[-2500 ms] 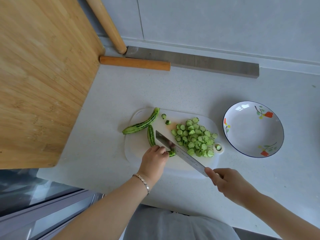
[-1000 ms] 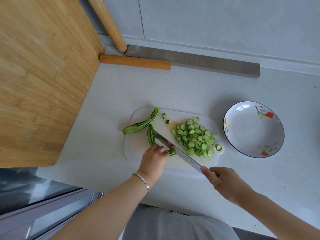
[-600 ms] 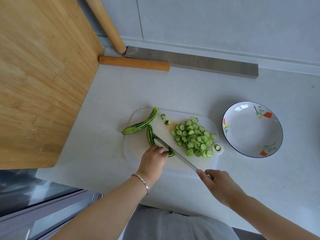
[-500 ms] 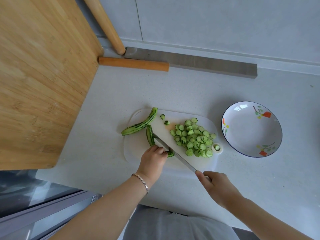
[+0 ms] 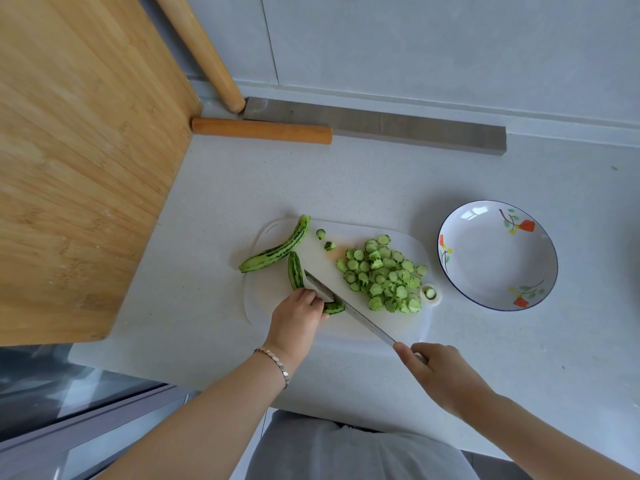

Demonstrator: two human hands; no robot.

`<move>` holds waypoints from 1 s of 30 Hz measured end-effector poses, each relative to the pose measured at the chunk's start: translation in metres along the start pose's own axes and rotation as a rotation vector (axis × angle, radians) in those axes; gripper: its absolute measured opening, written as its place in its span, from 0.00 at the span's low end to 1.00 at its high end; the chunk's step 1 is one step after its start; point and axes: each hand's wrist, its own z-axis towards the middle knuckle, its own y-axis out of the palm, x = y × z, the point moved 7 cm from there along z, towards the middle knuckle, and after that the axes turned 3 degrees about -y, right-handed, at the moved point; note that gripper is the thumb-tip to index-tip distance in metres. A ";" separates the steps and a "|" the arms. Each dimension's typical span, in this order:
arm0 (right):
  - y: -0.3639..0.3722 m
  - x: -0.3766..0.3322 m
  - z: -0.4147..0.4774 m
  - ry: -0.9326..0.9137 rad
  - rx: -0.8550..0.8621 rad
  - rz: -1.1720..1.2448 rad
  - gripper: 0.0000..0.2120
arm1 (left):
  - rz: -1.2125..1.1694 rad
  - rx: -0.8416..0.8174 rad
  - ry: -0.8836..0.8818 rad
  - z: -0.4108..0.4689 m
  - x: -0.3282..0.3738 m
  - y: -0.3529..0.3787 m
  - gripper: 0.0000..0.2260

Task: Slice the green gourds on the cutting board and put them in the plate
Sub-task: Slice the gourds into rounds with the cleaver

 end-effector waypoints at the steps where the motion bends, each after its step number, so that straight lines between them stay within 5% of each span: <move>1: 0.000 0.000 -0.001 0.009 0.004 0.011 0.25 | 0.007 0.013 -0.002 0.000 0.000 -0.001 0.16; 13: 0.004 -0.005 0.011 0.162 -0.028 0.424 0.24 | -0.016 0.104 -0.016 -0.016 -0.008 0.001 0.15; 30: 0.003 -0.027 0.012 0.069 0.048 0.121 0.25 | -0.016 -0.010 -0.057 -0.001 0.000 0.009 0.17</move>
